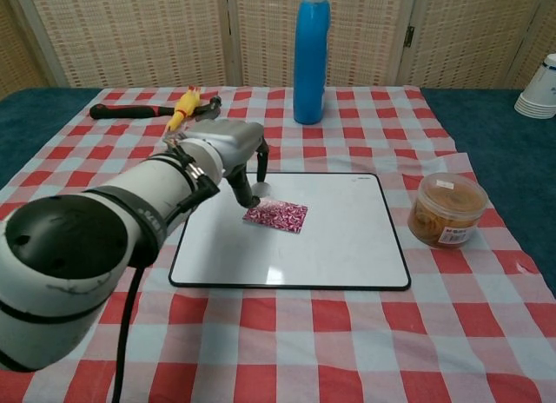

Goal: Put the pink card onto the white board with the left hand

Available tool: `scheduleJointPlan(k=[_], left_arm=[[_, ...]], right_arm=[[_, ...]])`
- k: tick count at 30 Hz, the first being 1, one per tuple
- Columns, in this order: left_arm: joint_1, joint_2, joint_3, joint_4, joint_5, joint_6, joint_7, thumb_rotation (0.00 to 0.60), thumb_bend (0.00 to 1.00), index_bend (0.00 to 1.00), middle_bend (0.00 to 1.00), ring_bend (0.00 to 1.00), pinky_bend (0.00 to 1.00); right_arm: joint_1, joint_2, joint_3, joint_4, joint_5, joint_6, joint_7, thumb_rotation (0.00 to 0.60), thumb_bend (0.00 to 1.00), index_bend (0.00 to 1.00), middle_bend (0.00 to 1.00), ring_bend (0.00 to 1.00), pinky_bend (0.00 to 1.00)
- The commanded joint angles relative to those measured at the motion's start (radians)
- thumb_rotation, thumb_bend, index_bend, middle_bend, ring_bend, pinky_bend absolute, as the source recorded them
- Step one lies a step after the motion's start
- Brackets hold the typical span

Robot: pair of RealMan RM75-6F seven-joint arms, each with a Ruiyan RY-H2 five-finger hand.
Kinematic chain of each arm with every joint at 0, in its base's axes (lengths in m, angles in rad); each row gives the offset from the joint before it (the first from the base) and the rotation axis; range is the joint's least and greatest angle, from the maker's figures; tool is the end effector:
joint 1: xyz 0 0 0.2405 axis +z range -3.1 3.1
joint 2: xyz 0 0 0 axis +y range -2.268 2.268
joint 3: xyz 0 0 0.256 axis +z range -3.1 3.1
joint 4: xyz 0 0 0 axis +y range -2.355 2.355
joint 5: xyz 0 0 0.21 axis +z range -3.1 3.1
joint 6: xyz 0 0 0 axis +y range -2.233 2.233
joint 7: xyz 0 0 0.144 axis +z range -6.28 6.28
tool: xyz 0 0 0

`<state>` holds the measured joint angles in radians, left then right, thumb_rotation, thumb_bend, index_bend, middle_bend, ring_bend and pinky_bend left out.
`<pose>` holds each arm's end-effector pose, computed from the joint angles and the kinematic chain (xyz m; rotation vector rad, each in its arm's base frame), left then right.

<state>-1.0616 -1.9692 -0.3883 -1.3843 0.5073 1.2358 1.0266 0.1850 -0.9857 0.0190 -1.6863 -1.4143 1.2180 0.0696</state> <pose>-0.0236 0.3469 -0.0965 -1.7390 -0.9080 -0.6911 -0.3169 -0.2001 0.1619 1.5018 -1.1063 0.7502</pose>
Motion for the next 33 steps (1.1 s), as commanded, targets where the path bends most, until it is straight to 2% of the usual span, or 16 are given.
scheduleJointPlan(k=[1,11,22,33], left_arm=[[-0.036,-0.055,-0.016,0.060,-0.004,0.006,0.011,0.600,0.34,0.52,1.00,1.00,1.00],[-0.080,-0.124,-0.039,0.158,-0.004,-0.028,0.016,0.600,0.34,0.52,1.00,1.00,1.00],[-0.070,-0.132,-0.038,0.229,-0.020,-0.061,0.024,0.600,0.34,0.52,1.00,1.00,1.00],[-0.049,-0.108,-0.041,0.206,-0.033,-0.070,0.027,0.600,0.33,0.51,1.00,1.00,1.00]], right_arm=[[-0.003,0.008,0.000,0.005,-0.010,0.007,0.021,0.600,0.07,0.00,0.00,0.00,0.00],[-0.003,0.016,-0.001,0.013,-0.017,0.006,0.051,0.600,0.07,0.00,0.00,0.00,0.00],[-0.001,0.014,0.001,0.016,-0.013,0.000,0.051,0.600,0.07,0.00,0.00,0.00,0.00],[0.004,0.008,0.003,0.016,-0.001,-0.010,0.038,0.600,0.07,0.00,0.00,0.00,0.00]])
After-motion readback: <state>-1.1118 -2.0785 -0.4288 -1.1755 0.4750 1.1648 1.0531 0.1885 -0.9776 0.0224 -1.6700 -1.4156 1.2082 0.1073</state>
